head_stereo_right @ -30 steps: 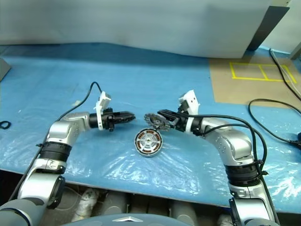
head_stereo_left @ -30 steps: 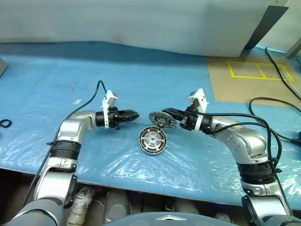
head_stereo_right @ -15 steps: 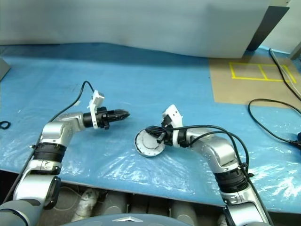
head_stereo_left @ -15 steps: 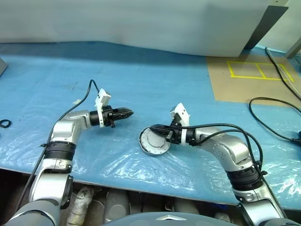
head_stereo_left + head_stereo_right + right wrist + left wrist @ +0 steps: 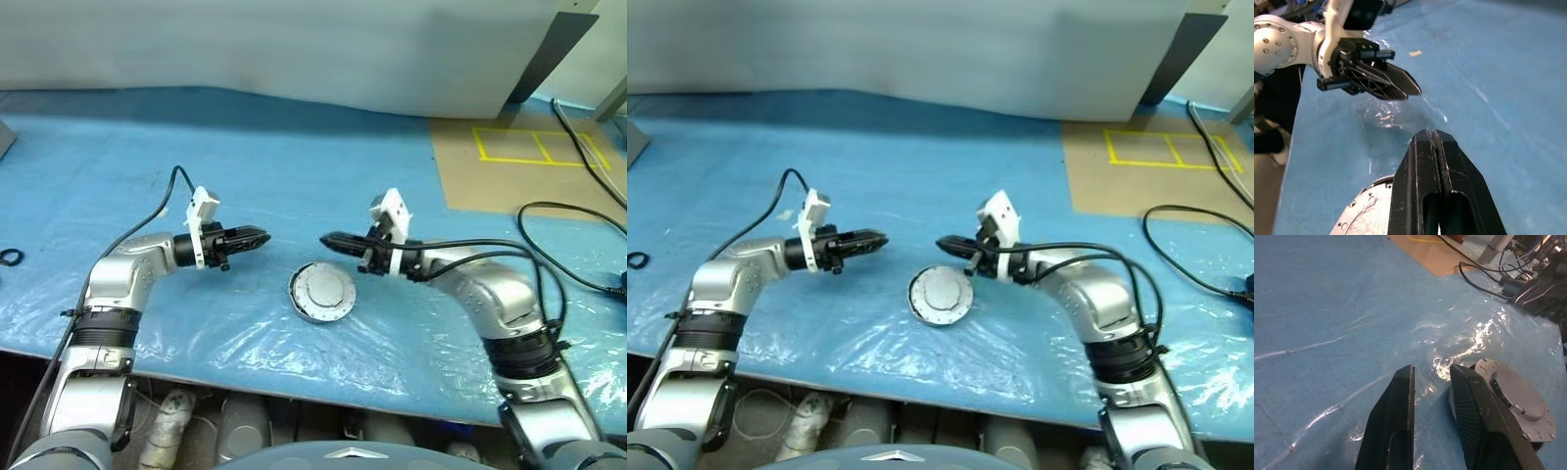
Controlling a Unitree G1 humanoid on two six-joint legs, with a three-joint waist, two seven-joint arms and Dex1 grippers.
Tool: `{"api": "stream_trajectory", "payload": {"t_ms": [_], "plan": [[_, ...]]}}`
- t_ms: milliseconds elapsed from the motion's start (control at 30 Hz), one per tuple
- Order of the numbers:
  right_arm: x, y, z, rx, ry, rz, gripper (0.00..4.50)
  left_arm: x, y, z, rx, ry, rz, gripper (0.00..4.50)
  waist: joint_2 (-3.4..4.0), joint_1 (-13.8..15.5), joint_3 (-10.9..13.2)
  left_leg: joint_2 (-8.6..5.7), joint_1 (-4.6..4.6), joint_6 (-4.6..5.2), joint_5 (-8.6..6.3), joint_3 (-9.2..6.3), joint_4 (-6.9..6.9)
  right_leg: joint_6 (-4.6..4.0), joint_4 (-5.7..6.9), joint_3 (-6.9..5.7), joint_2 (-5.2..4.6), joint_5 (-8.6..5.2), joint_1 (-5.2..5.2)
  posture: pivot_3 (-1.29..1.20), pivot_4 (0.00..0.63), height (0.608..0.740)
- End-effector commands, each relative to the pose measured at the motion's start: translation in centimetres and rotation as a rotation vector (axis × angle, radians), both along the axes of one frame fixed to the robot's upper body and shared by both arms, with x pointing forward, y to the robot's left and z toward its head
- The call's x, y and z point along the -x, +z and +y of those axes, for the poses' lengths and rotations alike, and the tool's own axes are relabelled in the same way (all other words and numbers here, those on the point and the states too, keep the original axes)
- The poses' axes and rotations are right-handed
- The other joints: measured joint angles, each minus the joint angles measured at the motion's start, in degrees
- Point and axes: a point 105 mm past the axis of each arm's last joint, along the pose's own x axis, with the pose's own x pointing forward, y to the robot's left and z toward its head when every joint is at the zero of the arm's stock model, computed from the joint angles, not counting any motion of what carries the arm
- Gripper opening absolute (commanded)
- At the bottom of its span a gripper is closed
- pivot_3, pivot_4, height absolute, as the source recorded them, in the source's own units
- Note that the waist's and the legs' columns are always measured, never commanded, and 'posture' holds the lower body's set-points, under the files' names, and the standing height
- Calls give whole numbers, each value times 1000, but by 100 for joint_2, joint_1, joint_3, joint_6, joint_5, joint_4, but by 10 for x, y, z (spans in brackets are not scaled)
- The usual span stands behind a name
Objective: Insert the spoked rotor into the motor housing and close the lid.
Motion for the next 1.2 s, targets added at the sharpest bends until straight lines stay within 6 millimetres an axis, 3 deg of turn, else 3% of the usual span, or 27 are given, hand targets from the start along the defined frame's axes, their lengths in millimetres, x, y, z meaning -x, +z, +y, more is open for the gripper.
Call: {"api": "stream_trajectory", "payload": {"t_ms": [33, 100, 200, 267, 467, 633, 900, 1000, 1100, 1200], "plan": [[8, -2, -1, 112, 29, -130, 373, 10, 20, 8, -31, -3, -111, 1140, -1, 0, 0, 2, 0, 0, 0, 0, -4, 0, -1, -1, 2, 0, 0, 0, 150, 740], [16, -15, -6, 153, 70, -123, 850, 21, 15, 10, -87, -25, -133, 1140, -1, 0, 0, -1, -2, -1, -1, 0, -12, 1, -10, 0, 2, 0, -1, 0, 150, 740], [33, -28, -8, 175, 162, -76, 2038, 36, 10, 12, -141, -63, -154, 1140, 0, -5, 0, -2, -6, -2, -2, 0, -23, 3, -30, 0, 1, 1, -1, 0, 150, 740], [39, -33, -7, 193, 211, -71, 2554, 45, 4, 13, -195, -95, -170, 1140, 0, -15, 0, 0, -6, -1, -2, 0, -23, 3, -30, -1, 3, 0, -2, 0, 150, 740], [41, -34, 2, 161, 248, -36, 4481, 56, -5, 14, -242, -111, -168, 1140, 0, -20, 0, 1, 2, 1, -1, 4, -7, -22, -24, 5, 2, -14, 1, 0, 150, 740], [28, -57, -1, 223, 188, -32, 4481, 62, -14, 13, -262, -120, -146, 1140, -1, -29, 0, 2, 2, 2, -1, 6, 12, -23, -12, 8, 1, -15, 2, 0, 150, 740], [27, -72, -2, 228, 142, -15, 4481, 65, -20, 9, -260, -126, -128, 1140, -1, -45, 0, 3, 4, 2, -1, 6, 13, -24, -3, 8, 2, -15, 1, 0, 150, 740], [30, -73, -2, 219, 137, -17, 3914, 65, -20, 8, -255, -129, -127, 1140, -1, -50, 0, 2, 7, 2, -1, 6, 15, -24, 0, 10, 2, -15, 2, 0, 150, 740], [31, -74, -3, 222, 132, -23, 2962, 66, -22, 8, -253, -131, -123, 1140, -1, -59, -1, 3, 9, 2, -1, 6, 18, -24, 4, 12, 2, -15, 3, 0, 150, 740], [30, -73, 1, 212, 121, -32, 2949, 68, -24, 7, -253, -133, -116, 1140, -1, -67, -1, 2, 11, 3, -1, 7, 21, -24, 9, 13, 2, -15, 3, 0, 150, 740]]}}
